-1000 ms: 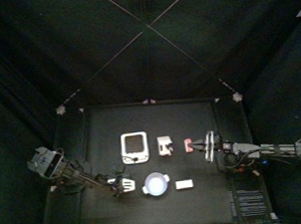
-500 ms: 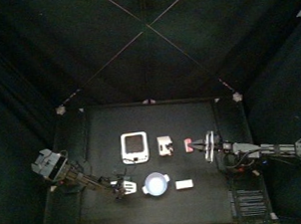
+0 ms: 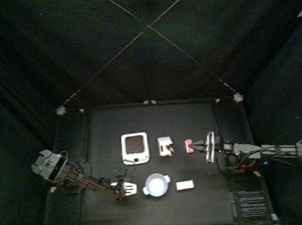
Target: Put sushi roll left of bowl
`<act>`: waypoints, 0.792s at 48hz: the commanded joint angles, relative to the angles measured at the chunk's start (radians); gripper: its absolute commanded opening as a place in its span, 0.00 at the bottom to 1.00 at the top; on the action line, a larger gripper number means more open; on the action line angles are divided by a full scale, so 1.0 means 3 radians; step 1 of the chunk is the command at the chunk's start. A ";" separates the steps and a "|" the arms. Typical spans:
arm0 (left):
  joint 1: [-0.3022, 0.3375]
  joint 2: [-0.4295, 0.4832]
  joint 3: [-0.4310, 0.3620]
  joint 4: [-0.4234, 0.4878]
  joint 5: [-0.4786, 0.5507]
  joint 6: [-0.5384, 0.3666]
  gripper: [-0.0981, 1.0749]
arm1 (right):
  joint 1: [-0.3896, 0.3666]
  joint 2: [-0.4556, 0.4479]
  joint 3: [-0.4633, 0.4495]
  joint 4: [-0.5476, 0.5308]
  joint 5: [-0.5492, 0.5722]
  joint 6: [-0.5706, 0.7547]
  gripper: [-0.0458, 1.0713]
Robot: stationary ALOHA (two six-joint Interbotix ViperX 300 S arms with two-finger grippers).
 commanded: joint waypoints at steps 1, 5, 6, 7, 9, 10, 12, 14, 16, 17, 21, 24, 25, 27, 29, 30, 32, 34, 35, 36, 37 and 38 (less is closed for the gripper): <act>-0.0005 -0.0056 -0.0066 0.0015 0.0005 0.0005 0.87 | -0.0005 0.0026 -0.0061 0.0005 -0.0015 0.0000 0.05; -0.0005 -0.0066 -0.0072 0.0015 0.0015 0.0005 0.88 | -0.0005 0.0026 -0.0061 0.0000 -0.0015 0.0000 0.05; -0.0005 -0.0066 -0.0066 0.0015 0.0020 0.0010 0.88 | -0.0005 0.0031 -0.0061 0.0000 -0.0015 0.0000 0.05; 0.0000 -0.0066 -0.0066 0.0015 0.0020 0.0010 0.88 | -0.0005 0.0026 -0.0061 0.0000 -0.0015 0.0000 0.05; 0.0010 -0.0072 -0.0072 0.0020 0.0020 0.0015 0.88 | -0.0005 0.0031 -0.0066 0.0000 -0.0015 0.0000 0.05; 0.0010 -0.0077 -0.0072 0.0026 0.0026 0.0020 0.88 | -0.0010 0.0026 -0.0066 0.0000 -0.0015 0.0000 0.05; 0.0015 -0.0082 -0.0066 0.0041 0.0026 0.0026 0.88 | -0.0005 0.0026 -0.0066 0.0000 -0.0015 0.0000 0.05; 0.0015 -0.0092 -0.0066 0.0056 0.0026 0.0031 0.88 | -0.0005 0.0026 -0.0066 0.0000 -0.0015 0.0000 0.05; 0.0015 -0.0102 -0.0066 0.0077 0.0031 0.0031 0.88 | -0.0010 0.0031 -0.0066 0.0000 -0.0015 0.0000 0.05; 0.0015 -0.0112 -0.0066 0.0082 0.0036 0.0031 0.88 | -0.0005 0.0026 -0.0066 0.0000 -0.0015 0.0000 0.05; 0.0020 -0.0143 -0.0066 0.0092 0.0066 0.0031 0.88 | -0.0005 0.0026 -0.0061 0.0000 -0.0015 0.0000 0.05; 0.0020 -0.0179 -0.0072 0.0128 0.0133 0.0031 0.88 | -0.0010 0.0026 -0.0061 0.0000 -0.0015 0.0000 0.05; 0.0020 -0.0189 -0.0072 0.0143 0.0159 0.0031 0.88 | -0.0010 0.0026 -0.0061 0.0000 -0.0015 0.0000 0.05; 0.0020 -0.0210 -0.0077 0.0184 0.0210 0.0031 0.88 | -0.0005 0.0026 -0.0061 0.0000 -0.0015 0.0000 0.05; 0.0020 -0.0240 -0.0082 0.0230 0.0261 0.0031 0.88 | -0.0005 0.0026 -0.0061 0.0000 -0.0015 0.0000 0.05; 0.0020 -0.0256 -0.0087 0.0251 0.0281 0.0036 0.88 | -0.0005 0.0026 -0.0061 0.0000 -0.0015 0.0000 0.05; 0.0020 -0.0291 -0.0092 0.0297 0.0302 0.0041 0.88 | -0.0005 0.0031 -0.0061 0.0000 -0.0015 0.0000 0.05; 0.0026 -0.0327 -0.0092 0.0358 0.0312 0.0061 0.88 | -0.0010 0.0026 -0.0066 -0.0005 -0.0015 0.0000 0.05; 0.0036 -0.0343 -0.0092 0.0389 0.0312 0.0077 0.88 | -0.0005 0.0026 -0.0066 0.0000 -0.0015 0.0000 0.05; 0.0051 -0.0363 -0.0092 0.0435 0.0307 0.0092 0.88 | -0.0005 0.0026 -0.0066 -0.0005 -0.0015 0.0000 0.05; 0.0066 -0.0378 -0.0092 0.0476 0.0307 0.0118 0.88 | -0.0005 0.0026 -0.0072 -0.0005 -0.0015 0.0000 0.05; 0.0097 -0.0404 -0.0092 0.0547 0.0307 0.0164 0.88 | -0.0005 0.0026 -0.0077 -0.0005 -0.0015 0.0000 0.05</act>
